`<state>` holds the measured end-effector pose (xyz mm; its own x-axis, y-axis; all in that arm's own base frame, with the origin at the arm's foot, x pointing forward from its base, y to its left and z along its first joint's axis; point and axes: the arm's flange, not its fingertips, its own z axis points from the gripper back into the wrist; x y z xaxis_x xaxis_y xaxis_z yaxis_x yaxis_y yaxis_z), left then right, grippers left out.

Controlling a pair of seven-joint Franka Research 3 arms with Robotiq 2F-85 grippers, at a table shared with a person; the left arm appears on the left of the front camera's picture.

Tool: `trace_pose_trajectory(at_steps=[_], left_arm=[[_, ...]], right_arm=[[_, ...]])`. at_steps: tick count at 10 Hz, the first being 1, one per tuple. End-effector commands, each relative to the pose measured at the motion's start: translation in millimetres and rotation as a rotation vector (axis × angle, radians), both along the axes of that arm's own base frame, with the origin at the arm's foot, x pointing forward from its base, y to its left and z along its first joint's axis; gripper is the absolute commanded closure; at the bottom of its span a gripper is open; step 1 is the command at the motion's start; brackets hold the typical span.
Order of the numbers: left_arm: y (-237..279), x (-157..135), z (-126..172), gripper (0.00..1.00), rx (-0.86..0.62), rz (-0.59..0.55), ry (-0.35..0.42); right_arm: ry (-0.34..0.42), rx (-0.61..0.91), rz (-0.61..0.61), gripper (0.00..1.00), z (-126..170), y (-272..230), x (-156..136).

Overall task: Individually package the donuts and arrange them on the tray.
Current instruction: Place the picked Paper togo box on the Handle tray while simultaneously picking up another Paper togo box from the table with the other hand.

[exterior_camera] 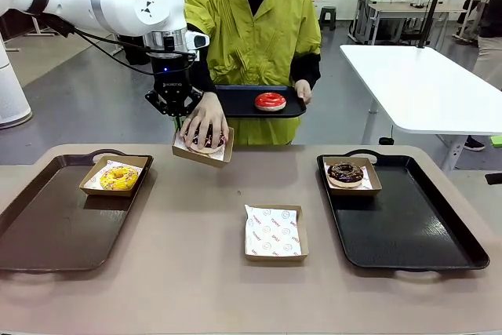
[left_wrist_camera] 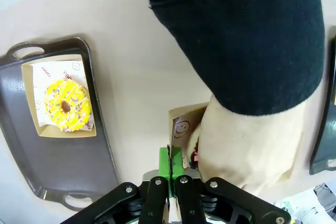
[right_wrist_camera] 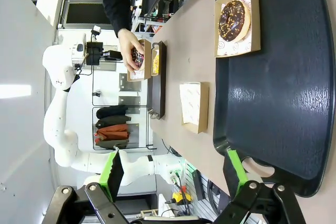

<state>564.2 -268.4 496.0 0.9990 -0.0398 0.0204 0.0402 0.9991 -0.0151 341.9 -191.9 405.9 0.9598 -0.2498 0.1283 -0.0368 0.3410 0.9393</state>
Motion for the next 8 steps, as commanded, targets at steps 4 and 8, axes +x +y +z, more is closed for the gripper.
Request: trace_pose_trajectory(at_steps=[4,8], left_arm=[[3,-5,2,1.0,-0.002,-0.001,0.002],[22,-17,8,0.99,-0.007,-0.022,-0.007]], right_arm=[[-0.008,0.008,0.001,0.0,0,3,-3],[0.039,-0.115,0.086,0.0,26,45,13]])
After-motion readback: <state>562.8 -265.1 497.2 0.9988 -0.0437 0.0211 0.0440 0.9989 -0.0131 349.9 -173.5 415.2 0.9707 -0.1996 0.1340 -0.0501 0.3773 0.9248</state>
